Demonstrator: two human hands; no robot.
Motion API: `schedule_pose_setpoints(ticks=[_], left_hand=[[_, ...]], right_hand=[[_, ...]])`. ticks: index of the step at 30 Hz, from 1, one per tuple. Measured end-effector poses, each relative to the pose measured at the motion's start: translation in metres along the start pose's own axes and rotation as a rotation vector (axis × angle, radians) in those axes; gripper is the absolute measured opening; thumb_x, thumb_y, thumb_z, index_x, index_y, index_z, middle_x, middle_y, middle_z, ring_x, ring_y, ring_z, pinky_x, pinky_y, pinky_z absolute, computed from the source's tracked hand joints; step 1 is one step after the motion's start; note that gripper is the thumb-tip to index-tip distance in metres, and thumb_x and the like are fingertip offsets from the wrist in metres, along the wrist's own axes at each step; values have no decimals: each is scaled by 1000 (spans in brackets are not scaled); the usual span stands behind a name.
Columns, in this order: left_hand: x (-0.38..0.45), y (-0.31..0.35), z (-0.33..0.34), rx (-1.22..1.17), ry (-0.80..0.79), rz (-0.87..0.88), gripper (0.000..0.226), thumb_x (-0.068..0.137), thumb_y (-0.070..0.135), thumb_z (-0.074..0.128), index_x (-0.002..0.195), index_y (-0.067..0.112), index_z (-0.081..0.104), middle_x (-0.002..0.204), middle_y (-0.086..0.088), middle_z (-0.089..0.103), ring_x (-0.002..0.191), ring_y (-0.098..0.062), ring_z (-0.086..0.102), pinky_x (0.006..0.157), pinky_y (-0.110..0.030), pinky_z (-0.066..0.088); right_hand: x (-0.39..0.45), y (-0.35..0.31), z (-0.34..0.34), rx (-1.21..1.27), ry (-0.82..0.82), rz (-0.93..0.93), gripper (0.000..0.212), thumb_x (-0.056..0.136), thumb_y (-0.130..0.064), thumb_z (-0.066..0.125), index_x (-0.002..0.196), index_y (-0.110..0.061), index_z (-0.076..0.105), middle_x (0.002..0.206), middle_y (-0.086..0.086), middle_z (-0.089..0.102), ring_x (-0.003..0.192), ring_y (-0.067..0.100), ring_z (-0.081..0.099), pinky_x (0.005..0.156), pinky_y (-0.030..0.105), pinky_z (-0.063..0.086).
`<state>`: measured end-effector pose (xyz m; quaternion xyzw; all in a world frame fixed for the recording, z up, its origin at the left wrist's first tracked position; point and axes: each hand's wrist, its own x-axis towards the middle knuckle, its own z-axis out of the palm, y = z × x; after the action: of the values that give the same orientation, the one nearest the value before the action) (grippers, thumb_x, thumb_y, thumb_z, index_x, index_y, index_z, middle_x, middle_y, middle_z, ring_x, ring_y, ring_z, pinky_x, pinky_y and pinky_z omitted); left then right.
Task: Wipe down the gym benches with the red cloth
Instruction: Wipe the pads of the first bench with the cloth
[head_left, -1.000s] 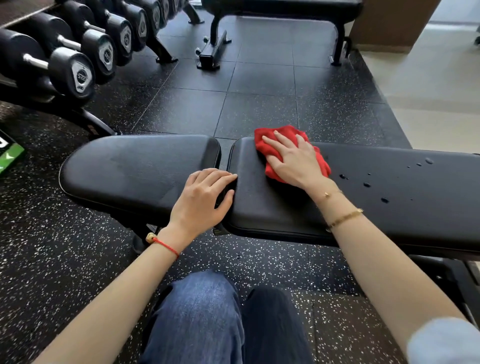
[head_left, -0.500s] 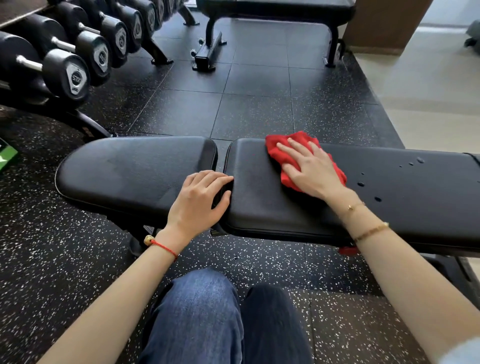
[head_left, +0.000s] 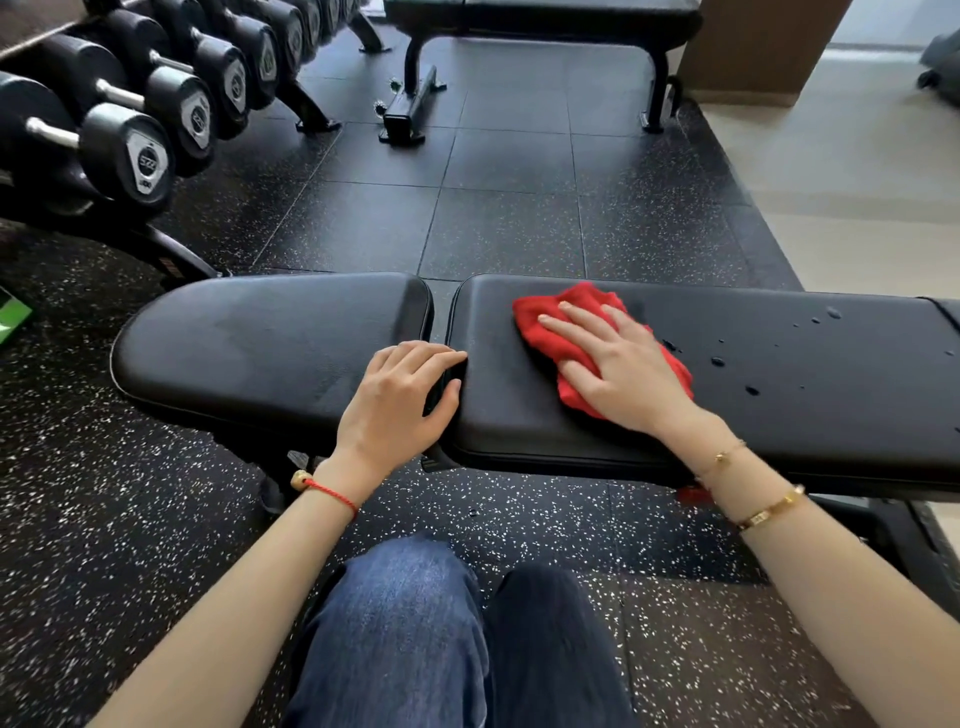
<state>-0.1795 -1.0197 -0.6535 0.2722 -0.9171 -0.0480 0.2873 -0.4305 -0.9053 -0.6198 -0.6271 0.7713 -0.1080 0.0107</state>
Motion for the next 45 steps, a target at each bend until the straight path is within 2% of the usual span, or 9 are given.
schedule_pose_setpoints(ticks=[6, 11, 15, 19, 23, 31, 34, 39, 45], left_hand=[[0, 0, -5, 1, -16, -20, 31, 94, 26, 53, 120, 16, 67, 117, 3, 69, 114, -20, 61, 103, -37, 44], [-1, 1, -2, 5, -4, -14, 32, 94, 28, 52, 119, 16, 67, 116, 3, 69, 113, -19, 61, 102, -36, 43], [-1, 0, -1, 0, -1, -11, 31, 93, 28, 53, 119, 17, 67, 116, 4, 68, 113, -19, 61, 102, -35, 42], [-1, -2, 0, -5, -12, -10, 32, 94, 30, 51, 120, 18, 67, 117, 4, 68, 114, -18, 60, 104, -34, 41], [0, -3, 0, 2, -15, -16, 32, 95, 30, 50, 120, 19, 66, 117, 5, 67, 115, -17, 59, 105, -33, 39], [0, -2, 1, 1, -8, -8, 31, 94, 27, 53, 119, 17, 67, 116, 4, 68, 114, -18, 60, 103, -34, 41], [-1, -2, 0, -5, -24, -12, 31, 94, 27, 54, 120, 17, 66, 118, 4, 68, 116, -18, 59, 104, -34, 41], [-1, -3, -1, 1, -28, -15, 31, 94, 27, 53, 121, 17, 66, 119, 4, 67, 115, -18, 60, 104, -35, 41], [-2, -3, 0, 10, 0, -10, 30, 92, 26, 54, 118, 17, 67, 115, 3, 68, 112, -19, 61, 102, -34, 42]], right_hand=[[44, -11, 0, 21, -32, 286, 53, 97, -43, 41, 149, -44, 30, 161, -12, 21, 146, 38, 16, 121, 46, 8], [13, -59, 9, 45, -30, 103, 55, 95, -43, 45, 147, -46, 32, 160, -14, 23, 146, 35, 16, 121, 45, 9], [-27, -44, 7, 72, -8, -15, 54, 93, -42, 48, 146, -45, 36, 158, -15, 28, 146, 30, 22, 121, 45, 13], [-15, 0, 0, 2, -2, 121, 53, 95, -42, 47, 147, -43, 35, 159, -12, 28, 146, 28, 24, 121, 44, 13], [26, -6, 0, 14, -29, 301, 52, 98, -45, 41, 149, -44, 30, 161, -12, 21, 147, 35, 15, 122, 47, 7], [-38, -48, 5, 49, -50, -49, 56, 93, -45, 43, 147, -48, 30, 160, -18, 22, 148, 28, 18, 121, 46, 12], [-43, -16, -1, 29, -27, -5, 56, 94, -40, 48, 147, -45, 33, 159, -16, 25, 148, 24, 21, 122, 43, 12], [5, 3, -5, 19, -10, 262, 52, 97, -42, 44, 148, -44, 32, 160, -14, 23, 147, 32, 18, 121, 46, 10], [-7, -59, 8, 40, -48, 45, 55, 95, -44, 44, 148, -47, 30, 161, -14, 22, 148, 32, 16, 121, 46, 9]])
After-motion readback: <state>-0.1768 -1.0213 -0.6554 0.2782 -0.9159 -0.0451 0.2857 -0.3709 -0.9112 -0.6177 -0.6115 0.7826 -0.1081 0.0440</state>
